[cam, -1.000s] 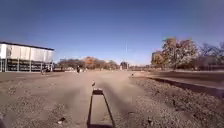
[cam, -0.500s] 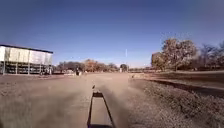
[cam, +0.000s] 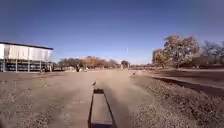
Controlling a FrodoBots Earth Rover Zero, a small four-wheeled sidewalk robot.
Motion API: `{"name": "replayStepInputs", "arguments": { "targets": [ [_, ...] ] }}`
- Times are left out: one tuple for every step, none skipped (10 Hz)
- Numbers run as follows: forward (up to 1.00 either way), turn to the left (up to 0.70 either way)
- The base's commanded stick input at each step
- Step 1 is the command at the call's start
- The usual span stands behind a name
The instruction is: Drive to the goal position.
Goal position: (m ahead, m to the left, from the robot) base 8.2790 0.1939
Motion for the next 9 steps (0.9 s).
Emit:
{"name": "replayStepInputs", "arguments": {
  "targets": [
    [0.5,0.0],
    [0.5,0.0],
    [0.5,0.0],
    [0.5,0.0],
    [0.5,0.0],
    [0.5,0.0],
    [0.5,0.0],
    [0.5,0.0],
    [0.5,0.0]
  ]
}}
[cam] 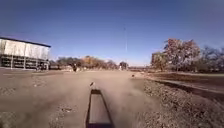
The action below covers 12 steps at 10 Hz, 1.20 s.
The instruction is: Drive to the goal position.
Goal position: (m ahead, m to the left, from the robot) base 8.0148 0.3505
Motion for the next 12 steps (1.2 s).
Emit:
{"name": "replayStepInputs", "arguments": {
  "targets": [
    [0.5,0.0],
    [0.5,0.0],
    [0.5,0.0],
    [0.5,0.0],
    [0.5,0.0],
    [0.5,0.0],
    [0.5,0.0],
    [0.5,0.0],
    [0.5,0.0],
    [0.5,0.0],
    [0.5,0.0],
    [0.5,0.0]
  ]
}}
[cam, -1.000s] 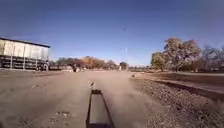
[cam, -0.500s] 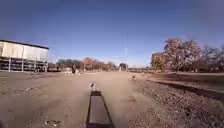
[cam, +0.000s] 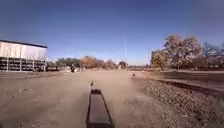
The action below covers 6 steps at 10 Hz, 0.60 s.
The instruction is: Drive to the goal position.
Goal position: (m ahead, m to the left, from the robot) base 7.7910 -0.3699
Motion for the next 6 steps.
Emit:
{"name": "replayStepInputs", "arguments": {
  "targets": [
    [0.5,0.0],
    [0.5,0.0],
    [0.5,0.0],
    [0.5,0.0],
    [0.5,0.0],
    [0.5,0.0]
  ]
}}
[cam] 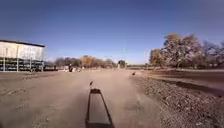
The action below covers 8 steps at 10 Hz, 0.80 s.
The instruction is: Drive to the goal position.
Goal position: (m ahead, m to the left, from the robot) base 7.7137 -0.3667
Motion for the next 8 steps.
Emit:
{"name": "replayStepInputs", "arguments": {
  "targets": [
    [0.5,0.0],
    [0.5,0.0],
    [0.5,0.0],
    [0.5,0.0],
    [0.5,0.0],
    [0.5,0.0],
    [0.5,0.0],
    [0.5,0.0]
  ]
}}
